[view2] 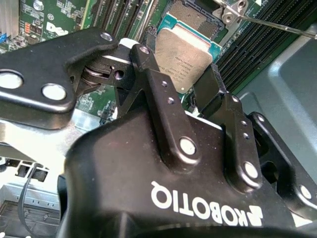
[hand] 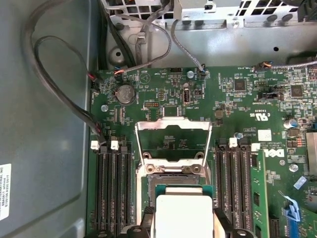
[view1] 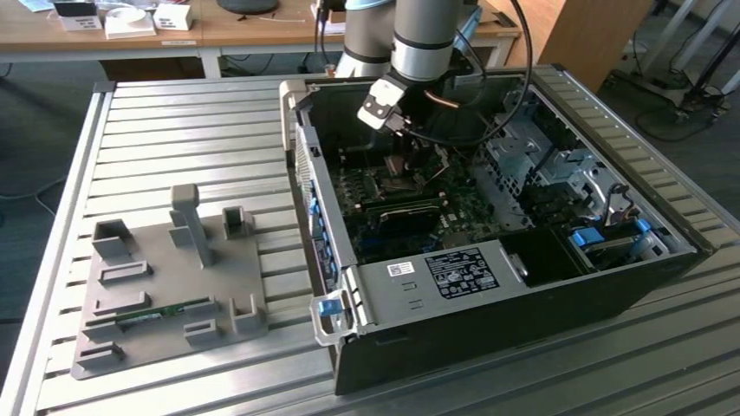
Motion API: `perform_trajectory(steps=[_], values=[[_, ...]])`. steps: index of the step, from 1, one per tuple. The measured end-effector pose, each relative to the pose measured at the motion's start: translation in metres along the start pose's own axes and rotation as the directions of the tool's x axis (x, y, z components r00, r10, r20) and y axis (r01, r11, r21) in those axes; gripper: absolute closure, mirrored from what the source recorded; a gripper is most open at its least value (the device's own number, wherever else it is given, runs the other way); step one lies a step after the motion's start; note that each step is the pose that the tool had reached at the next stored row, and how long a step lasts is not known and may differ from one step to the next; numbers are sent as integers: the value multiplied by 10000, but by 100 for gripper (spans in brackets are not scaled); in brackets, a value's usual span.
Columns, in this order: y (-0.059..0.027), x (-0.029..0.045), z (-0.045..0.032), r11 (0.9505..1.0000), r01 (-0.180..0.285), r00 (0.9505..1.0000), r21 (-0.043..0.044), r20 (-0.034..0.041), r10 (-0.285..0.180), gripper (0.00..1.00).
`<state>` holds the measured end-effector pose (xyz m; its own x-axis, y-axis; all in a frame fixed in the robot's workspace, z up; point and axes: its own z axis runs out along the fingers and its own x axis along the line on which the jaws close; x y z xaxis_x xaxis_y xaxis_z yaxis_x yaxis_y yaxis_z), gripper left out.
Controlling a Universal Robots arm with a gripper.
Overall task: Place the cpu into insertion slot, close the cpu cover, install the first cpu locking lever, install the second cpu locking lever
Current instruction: 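Place the cpu into insertion slot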
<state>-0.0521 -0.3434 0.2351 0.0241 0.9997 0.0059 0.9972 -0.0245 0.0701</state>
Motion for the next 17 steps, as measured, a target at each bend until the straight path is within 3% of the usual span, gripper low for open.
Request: perform_trajectory(steps=[17], values=[[-13, 29, 181, 10000, -9, 10000, 71, 1, 9, 46]])
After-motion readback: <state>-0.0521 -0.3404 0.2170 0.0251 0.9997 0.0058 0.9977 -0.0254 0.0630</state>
